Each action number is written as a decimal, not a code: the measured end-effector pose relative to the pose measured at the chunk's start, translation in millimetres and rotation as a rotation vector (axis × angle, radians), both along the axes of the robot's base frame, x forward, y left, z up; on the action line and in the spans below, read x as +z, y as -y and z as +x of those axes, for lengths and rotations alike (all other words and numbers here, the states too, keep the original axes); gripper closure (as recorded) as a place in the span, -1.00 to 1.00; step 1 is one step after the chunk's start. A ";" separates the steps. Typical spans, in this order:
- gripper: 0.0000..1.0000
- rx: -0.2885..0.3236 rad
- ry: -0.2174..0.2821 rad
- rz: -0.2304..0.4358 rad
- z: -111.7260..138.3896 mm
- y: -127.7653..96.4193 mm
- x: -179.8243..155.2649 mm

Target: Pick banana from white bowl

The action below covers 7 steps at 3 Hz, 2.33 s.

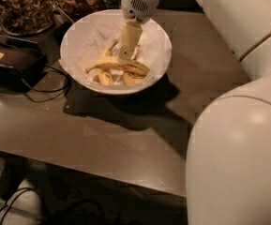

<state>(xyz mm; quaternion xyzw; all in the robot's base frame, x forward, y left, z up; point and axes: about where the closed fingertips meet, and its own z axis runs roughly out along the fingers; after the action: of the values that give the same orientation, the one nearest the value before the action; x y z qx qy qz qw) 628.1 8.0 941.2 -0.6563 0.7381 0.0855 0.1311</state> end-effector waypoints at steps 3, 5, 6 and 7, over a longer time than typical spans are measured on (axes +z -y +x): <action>-0.30 -0.022 -0.063 -0.007 10.2 0.0 -29.3; -0.28 -0.029 -0.109 -0.018 17.7 -2.0 -52.3; -0.28 -0.029 -0.123 -0.020 19.9 -3.5 -59.2; 0.10 -0.029 -0.117 -0.041 20.8 -3.5 -64.3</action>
Offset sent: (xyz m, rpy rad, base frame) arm -0.0137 -0.0158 -0.0230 -0.0616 0.1378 0.0011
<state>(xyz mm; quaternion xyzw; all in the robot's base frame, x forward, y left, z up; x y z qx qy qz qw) 648.9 11.6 876.9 -0.6419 0.7556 0.1066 0.0757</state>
